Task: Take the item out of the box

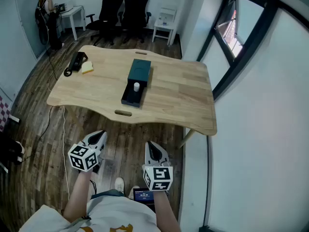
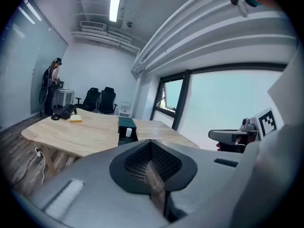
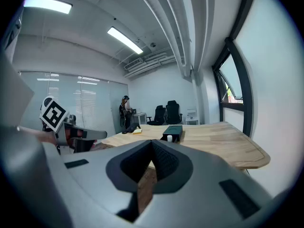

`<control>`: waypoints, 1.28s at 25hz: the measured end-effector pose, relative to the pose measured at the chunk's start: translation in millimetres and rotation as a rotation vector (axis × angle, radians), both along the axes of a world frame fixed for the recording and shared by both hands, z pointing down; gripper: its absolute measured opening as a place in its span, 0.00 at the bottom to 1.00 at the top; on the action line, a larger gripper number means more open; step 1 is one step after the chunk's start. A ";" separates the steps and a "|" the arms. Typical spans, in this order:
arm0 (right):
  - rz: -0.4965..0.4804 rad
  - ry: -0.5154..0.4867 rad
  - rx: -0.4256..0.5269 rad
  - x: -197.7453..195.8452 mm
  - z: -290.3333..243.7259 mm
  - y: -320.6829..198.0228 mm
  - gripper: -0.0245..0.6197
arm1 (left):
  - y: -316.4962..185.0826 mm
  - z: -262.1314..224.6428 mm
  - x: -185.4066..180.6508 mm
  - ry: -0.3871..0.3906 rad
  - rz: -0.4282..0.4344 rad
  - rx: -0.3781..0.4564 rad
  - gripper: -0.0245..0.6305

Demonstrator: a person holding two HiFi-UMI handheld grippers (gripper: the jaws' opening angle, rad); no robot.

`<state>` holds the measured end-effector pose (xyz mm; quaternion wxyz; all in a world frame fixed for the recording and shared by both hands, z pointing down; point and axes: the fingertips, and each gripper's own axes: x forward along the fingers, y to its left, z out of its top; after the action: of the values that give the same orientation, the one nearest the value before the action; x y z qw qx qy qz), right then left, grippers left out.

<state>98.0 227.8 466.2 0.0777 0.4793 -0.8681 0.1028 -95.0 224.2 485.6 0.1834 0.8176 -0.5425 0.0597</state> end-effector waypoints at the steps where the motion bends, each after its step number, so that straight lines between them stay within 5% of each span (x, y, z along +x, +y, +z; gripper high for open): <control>1: 0.002 0.001 -0.001 0.9 1.1 0.2 0.05 | 1.4 0.3 2.5 0.008 0.010 0.001 0.04; 15: 0.057 -0.031 -0.004 24.7 1.0 -1.2 0.05 | 11.3 1.0 17.7 0.095 0.028 -0.021 0.04; 20: 0.068 -0.029 -0.015 31.8 9.5 -21.3 0.05 | -1.6 5.9 14.1 0.071 0.015 -0.024 0.04; 32: 0.084 0.001 -0.044 23.0 34.3 -168.8 0.05 | -166.4 25.6 18.5 0.079 0.050 -0.012 0.04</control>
<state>121.0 59.0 500.5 0.0840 0.5134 -0.8449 0.1248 -76.4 57.8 511.3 0.2077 0.8316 -0.5138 0.0353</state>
